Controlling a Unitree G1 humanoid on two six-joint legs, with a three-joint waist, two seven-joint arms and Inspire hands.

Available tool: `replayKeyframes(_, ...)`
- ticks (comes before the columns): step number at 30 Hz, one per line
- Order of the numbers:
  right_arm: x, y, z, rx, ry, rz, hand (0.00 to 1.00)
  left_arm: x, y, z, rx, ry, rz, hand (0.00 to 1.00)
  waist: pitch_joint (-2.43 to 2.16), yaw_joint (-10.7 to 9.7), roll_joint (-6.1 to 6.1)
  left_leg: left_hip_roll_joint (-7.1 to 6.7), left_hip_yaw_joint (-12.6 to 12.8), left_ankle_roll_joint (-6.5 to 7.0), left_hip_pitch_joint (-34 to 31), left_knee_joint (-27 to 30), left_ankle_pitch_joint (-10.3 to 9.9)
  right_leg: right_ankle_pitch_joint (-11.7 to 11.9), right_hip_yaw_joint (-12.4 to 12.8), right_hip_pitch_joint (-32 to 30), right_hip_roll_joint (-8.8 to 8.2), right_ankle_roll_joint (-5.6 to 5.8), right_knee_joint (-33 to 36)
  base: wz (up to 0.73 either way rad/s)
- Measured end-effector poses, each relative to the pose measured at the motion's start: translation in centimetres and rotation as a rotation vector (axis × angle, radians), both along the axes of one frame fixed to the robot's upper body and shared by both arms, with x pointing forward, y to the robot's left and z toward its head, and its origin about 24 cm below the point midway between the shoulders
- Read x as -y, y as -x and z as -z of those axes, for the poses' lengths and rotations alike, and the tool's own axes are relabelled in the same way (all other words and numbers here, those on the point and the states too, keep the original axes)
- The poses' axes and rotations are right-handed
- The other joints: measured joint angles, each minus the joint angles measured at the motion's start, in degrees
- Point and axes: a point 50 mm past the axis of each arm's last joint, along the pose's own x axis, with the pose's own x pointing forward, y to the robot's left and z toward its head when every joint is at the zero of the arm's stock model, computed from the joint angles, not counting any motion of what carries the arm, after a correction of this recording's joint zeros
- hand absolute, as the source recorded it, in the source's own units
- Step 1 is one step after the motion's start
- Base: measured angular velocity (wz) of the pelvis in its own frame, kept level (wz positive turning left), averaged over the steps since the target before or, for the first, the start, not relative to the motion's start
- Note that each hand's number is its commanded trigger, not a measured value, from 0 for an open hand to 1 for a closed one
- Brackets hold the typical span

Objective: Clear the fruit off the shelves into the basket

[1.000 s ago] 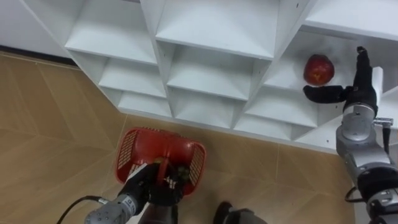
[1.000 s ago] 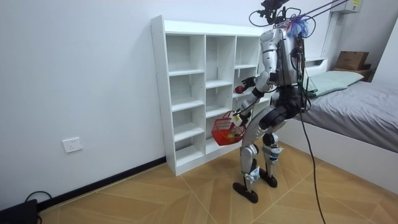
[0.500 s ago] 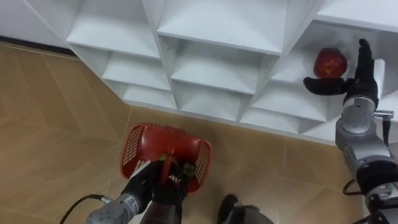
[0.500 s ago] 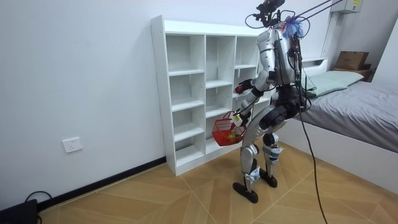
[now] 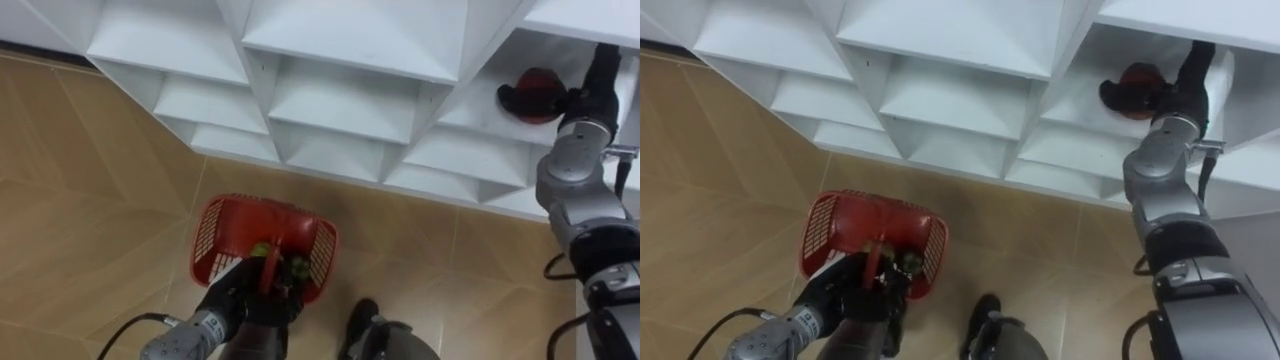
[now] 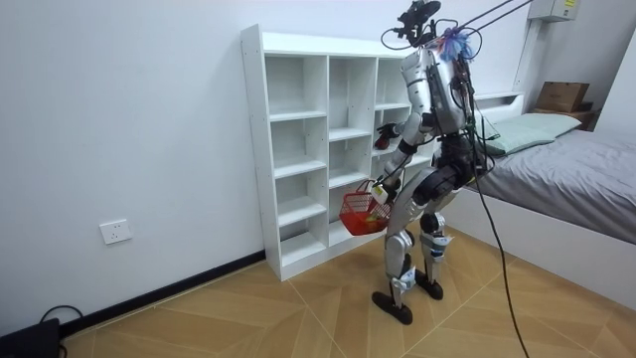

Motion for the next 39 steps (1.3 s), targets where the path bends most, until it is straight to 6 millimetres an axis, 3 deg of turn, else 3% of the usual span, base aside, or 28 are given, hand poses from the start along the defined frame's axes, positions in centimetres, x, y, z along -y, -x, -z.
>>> replayKeyframes(15,-0.16,-0.13,0.18,-0.002,-0.07,-0.009,0.0,0.33,-0.33,-0.3,0.02,-0.002,0.0,1.0,0.07,0.6,0.28,-0.05,0.1,0.13,-1.9,0.0,0.1,0.0,-0.3,-1.6,-0.12,0.14,0.0,0.0)
replayKeyframes(39,0.56,0.01,0.42,-0.051,-0.021,-0.057,0.0,0.56,-0.45,-0.36,0.02,0.005,-0.004,1.0,0.12,0.5,0.28,0.05,0.1,0.38,-2.0,-0.4,0.3,0.6,-0.5,-1.4,0.09,0.43,-1.4,0.0)
